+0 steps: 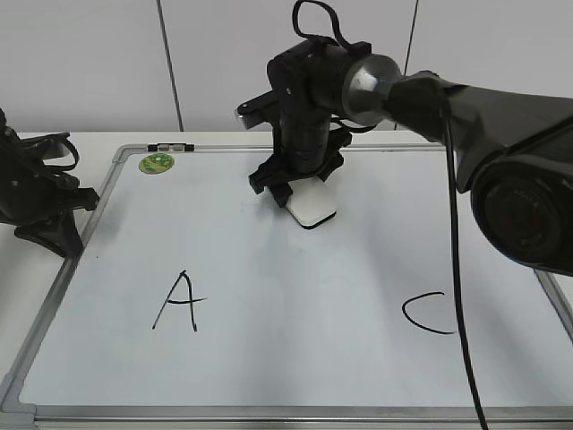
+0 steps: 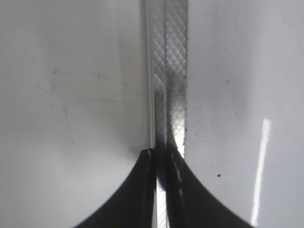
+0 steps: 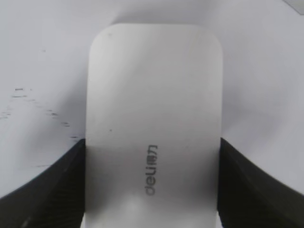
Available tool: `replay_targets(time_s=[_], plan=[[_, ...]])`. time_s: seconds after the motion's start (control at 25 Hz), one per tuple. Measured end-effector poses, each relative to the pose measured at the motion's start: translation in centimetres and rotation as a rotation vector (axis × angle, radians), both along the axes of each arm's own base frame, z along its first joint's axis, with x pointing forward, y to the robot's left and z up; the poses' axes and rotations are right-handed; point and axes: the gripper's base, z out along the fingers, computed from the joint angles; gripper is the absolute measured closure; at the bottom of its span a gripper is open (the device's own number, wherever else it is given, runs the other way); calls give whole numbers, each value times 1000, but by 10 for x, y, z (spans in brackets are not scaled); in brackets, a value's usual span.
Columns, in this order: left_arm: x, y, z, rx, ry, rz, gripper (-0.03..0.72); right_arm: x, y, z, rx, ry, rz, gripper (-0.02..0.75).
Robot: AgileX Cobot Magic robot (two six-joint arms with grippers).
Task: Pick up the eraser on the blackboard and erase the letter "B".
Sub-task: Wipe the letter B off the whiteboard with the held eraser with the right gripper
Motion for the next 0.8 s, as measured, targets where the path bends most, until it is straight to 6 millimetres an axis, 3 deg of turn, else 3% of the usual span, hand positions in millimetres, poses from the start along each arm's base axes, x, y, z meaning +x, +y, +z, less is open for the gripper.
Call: replay_targets(time_s=[0.44, 0.8], plan=[[0, 0, 0, 1, 0, -1, 678, -7, 10, -1, 27, 44, 68, 193], [0, 0, 0, 1, 0, -1, 678, -46, 65, -2, 34, 86, 228, 193]])
